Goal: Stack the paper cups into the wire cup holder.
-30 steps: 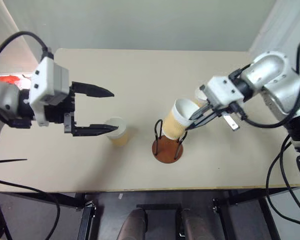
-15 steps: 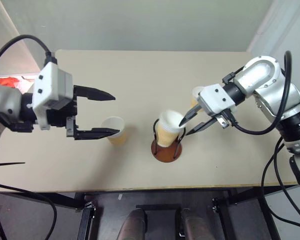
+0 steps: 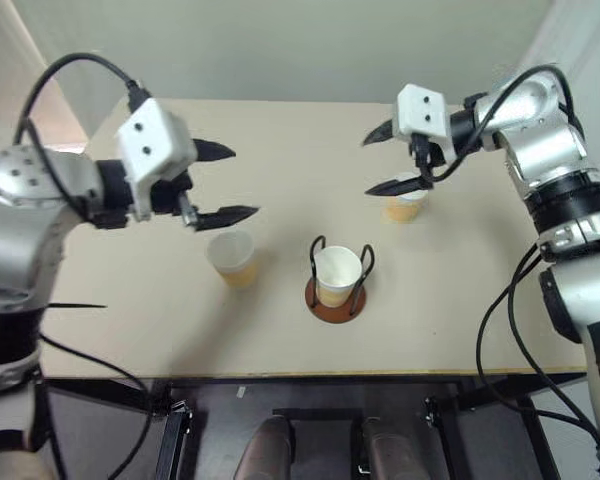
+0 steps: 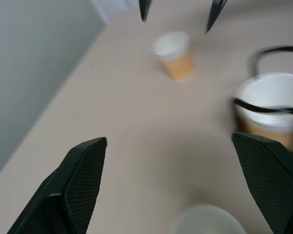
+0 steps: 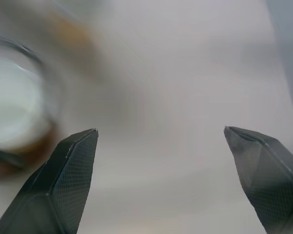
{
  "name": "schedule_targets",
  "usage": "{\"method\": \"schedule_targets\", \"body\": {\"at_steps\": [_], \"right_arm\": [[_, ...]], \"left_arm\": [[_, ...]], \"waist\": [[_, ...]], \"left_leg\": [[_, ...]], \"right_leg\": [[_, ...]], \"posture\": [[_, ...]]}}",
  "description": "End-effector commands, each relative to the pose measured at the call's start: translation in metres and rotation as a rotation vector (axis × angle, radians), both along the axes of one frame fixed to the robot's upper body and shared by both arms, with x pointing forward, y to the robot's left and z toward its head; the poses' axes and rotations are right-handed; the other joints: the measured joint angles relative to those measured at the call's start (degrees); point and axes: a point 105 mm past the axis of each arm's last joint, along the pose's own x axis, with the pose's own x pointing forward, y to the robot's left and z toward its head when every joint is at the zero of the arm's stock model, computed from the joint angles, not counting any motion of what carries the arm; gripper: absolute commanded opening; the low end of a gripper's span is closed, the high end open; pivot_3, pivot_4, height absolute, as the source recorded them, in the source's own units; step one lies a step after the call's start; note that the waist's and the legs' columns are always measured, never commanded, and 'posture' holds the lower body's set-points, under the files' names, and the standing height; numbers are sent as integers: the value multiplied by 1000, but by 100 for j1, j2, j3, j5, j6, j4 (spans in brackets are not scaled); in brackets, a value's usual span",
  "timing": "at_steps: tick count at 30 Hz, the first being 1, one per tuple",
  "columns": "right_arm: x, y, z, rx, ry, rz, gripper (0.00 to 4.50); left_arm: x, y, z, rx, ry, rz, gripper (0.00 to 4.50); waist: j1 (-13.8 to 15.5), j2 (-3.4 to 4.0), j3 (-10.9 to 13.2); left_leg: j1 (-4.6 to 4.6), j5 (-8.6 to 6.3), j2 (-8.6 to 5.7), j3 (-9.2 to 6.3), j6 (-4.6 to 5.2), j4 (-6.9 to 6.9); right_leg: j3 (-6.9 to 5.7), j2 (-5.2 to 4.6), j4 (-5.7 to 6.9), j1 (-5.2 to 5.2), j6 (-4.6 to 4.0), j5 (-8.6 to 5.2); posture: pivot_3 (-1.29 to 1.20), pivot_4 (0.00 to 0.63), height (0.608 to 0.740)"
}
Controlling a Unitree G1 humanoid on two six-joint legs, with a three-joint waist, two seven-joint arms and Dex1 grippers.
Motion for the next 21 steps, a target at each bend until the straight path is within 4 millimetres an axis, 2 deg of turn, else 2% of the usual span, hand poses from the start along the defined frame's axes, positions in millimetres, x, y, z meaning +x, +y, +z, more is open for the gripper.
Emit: {"method": "schedule_targets", "body": {"at_steps": [1,4,11,15,18,21], "right_arm": [[15,-18,-2,-31,-45,-109,4405],[23,-24,-13,-40,-37,-181,4405],[31,-25,-42,-68,-6,-255,4405],[32,-28,-67,-112,33,-284,3536],[33,-34,-79,-147,33,-315,2544],[34,-33,-81,-127,38,-323,1462]], "left_arm": [[3,-2,10,13,-54,22,4500],[0,-3,10,12,-47,10,4500],[-8,-2,9,27,-30,7,4500],[-13,1,11,37,-24,16,4500],[-13,9,9,41,-12,51,4500],[-14,13,8,48,-5,67,4500]], "waist": [[-2,1,1],[-33,3,2],[-65,5,3],[-64,6,3],[-46,6,3],[-42,8,4]], "left_leg": [[-3,-3,-1,4,-2,-1],[-2,-19,1,9,-13,-7],[1,-32,36,22,-36,-34],[1,-32,38,21,-37,-32],[3,-30,38,22,-36,-22],[2,-27,38,22,-37,-15]], "right_leg": [[1,-1,0,-2,8,5],[-2,0,-4,-9,60,36],[-16,19,-16,-15,68,40],[-18,19,-19,-16,66,39],[-18,19,-13,-11,65,38],[-17,19,-9,-11,64,38]], "posture": [[0,150,740],[0,150,740],[0,150,740],[0,150,740],[0,150,740],[0,150,740]]}}
